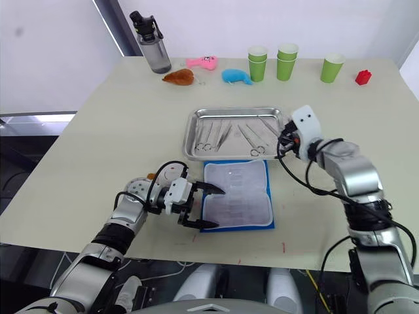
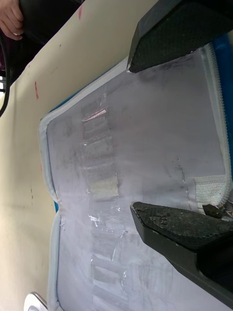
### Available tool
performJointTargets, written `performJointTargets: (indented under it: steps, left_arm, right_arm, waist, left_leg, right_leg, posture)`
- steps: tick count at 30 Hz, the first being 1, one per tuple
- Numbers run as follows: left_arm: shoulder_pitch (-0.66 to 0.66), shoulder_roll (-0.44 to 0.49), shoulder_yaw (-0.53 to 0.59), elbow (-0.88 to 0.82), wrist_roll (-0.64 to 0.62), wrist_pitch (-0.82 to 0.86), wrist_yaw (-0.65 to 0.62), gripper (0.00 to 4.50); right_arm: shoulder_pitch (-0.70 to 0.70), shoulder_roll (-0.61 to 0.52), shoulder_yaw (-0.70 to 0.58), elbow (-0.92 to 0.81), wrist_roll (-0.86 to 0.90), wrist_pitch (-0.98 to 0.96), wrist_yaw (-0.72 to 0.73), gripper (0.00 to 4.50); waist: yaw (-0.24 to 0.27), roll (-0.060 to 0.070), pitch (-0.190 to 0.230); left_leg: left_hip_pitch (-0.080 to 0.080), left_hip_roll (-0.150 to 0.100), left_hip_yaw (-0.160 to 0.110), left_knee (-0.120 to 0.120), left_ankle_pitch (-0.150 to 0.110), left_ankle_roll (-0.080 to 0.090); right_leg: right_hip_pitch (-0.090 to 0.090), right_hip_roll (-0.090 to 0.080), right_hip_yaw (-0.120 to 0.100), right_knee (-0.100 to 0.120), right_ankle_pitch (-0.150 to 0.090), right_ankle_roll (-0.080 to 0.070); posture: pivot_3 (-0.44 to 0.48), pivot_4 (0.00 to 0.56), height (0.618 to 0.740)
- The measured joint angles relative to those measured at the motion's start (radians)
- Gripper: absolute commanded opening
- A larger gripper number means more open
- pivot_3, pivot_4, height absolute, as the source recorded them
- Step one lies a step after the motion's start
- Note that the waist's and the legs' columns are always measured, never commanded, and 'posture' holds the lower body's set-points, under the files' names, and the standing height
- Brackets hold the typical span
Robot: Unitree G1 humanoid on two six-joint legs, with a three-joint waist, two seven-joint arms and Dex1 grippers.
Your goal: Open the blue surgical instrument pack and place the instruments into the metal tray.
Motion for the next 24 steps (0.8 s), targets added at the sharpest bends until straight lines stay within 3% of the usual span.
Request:
performJointTargets:
  steps: [6, 24]
  left_arm:
    - [0.006, 0.008, 0.003, -0.008, 0.0, 0.009, 0.001, 4.5]
    - [0.018, 0.015, 0.01, -0.016, -0.001, 0.011, 0.004, 4.5]
  right_arm:
    - [-0.129, 0.092, 0.06, 0.17, -0.081, 0.027, -0.083, 0.01]
    - [-0.242, 0.191, 0.098, 0.503, -0.155, -0.085, -0.084, 0.01]
  waist:
    - [-0.006, 0.001, 0.0]
    - [-0.022, 0.001, 0.0]
  left_leg:
    - [0.0, 0.0, 0.001, 0.0, 0.0, 0.0]
    - [0.001, -0.001, 0.001, 0.0, 0.0, 0.0]
  right_leg:
    - [-0.001, 0.001, 0.0, 0.001, 0.0, 0.0]
    - [0.0, 0.001, 0.001, 0.002, 0.0, 0.0]
  posture:
    - [0.0, 0.15, 0.734]
    - [0.0, 0.15, 0.734]
